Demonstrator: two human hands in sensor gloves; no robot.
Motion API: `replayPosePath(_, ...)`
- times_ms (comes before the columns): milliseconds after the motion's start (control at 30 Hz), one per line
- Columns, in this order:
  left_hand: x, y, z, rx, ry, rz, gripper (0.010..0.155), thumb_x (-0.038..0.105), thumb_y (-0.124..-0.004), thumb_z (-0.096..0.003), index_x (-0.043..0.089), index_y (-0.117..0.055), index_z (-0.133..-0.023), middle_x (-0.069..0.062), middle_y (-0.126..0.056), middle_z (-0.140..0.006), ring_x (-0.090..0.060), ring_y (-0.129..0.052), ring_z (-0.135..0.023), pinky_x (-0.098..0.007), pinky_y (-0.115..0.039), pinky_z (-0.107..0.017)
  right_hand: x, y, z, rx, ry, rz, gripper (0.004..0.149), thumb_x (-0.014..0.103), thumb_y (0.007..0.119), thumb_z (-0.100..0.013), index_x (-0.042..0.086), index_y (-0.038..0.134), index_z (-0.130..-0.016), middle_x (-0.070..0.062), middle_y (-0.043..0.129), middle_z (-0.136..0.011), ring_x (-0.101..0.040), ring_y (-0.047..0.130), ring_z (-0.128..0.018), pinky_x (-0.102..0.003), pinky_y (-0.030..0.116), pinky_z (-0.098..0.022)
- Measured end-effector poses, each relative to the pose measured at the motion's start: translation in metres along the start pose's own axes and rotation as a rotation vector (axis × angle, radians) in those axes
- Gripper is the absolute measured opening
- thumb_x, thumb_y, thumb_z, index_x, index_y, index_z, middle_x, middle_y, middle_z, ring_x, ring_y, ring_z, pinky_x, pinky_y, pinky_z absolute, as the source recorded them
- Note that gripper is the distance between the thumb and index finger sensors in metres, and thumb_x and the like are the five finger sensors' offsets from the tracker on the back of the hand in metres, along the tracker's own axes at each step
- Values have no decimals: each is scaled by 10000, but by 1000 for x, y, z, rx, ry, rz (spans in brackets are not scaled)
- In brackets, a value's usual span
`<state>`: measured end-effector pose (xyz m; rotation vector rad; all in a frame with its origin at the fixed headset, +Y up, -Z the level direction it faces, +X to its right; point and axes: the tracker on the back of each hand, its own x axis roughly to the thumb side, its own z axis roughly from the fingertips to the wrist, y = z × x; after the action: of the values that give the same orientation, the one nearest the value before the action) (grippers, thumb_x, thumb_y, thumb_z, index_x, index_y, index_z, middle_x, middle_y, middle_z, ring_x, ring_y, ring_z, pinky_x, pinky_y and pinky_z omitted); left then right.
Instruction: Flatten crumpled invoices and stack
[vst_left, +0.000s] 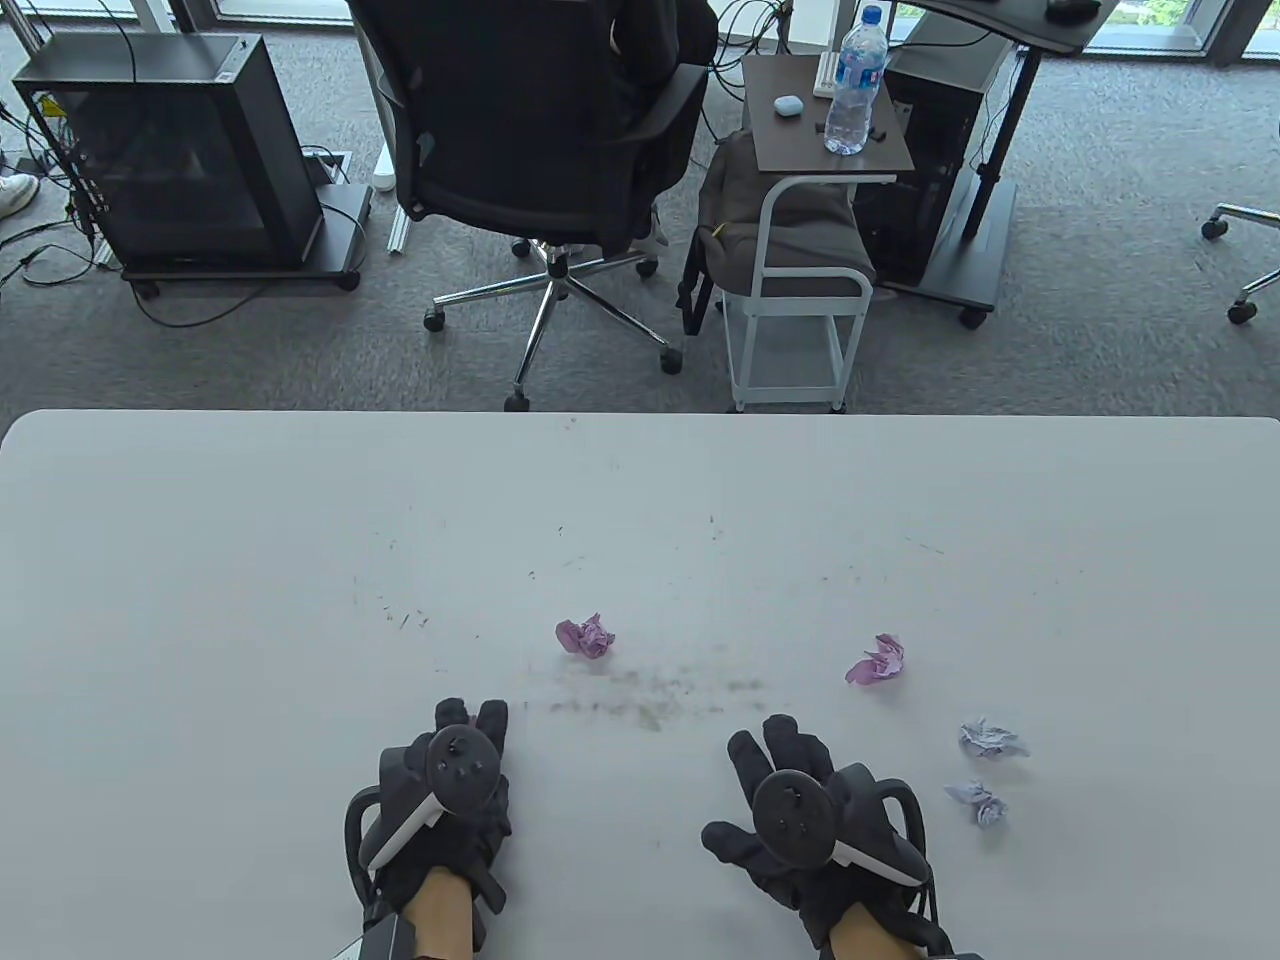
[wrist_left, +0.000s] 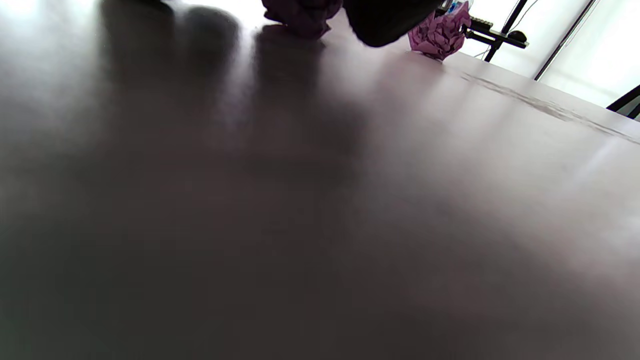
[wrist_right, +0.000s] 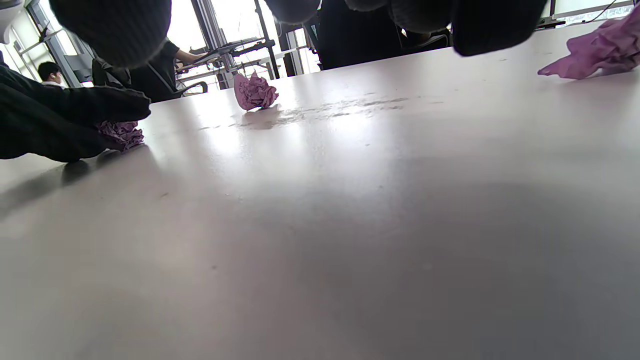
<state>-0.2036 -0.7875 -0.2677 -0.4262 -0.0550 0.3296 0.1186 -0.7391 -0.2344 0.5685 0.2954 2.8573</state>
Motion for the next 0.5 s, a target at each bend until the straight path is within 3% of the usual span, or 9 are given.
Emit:
replayPosePath(33, 2, -3, -1, -48, 6, 10, 604, 222, -634, -616, 197, -342, -1144, -170, -129, -1130, -536, -189, -1041, -693, -340, -673, 0, 1, 0, 7, -6, -10, 825, 642, 672, -526, 157, 313, -1089, -318, 235, -1113, -566, 443, -948, -662, 605, -611)
replayPosePath(100, 7, -2, -1, -31, 16, -43, 585, 198, -647, -610, 160, -401, -1140, -189, -190, -1129, -520, -221, -1036, -670, -376, -675, 1, 1, -1, 8, -6, -11, 827, 644, 671, -526, 154, 316, -1090, -319, 235, -1113, -568, 443, -947, -660, 605, -612)
replayPosePath(267, 23, 4, 2, 94, -12, -160, 487, 142, -718, -575, 68, -648, -1052, -240, -531, -1043, -522, -634, -861, -529, -690, -582, 0, 0, 0, 6, -11, -23, 824, 641, 672, -528, 152, 320, -1089, -319, 236, -1113, -567, 448, -946, -657, 608, -612)
replayPosePath(367, 33, 8, 7, 104, -76, -97, 467, 144, -713, -565, 57, -700, -1024, -302, -653, -960, -479, -830, -718, -502, -806, -476, 0, -4, 3, -11, -22, -50, 825, 642, 674, -527, 151, 321, -1089, -320, 237, -1113, -568, 450, -945, -656, 610, -611)
replayPosePath(500, 64, 23, 31, 129, -327, 153, 473, 161, -711, -567, 61, -695, -1029, -302, -704, -907, -321, -975, -567, -444, -883, -389, 3, -14, 10, -55, -54, -73, 828, 643, 673, -527, 150, 318, -1090, -321, 239, -1113, -569, 457, -944, -656, 618, -609)
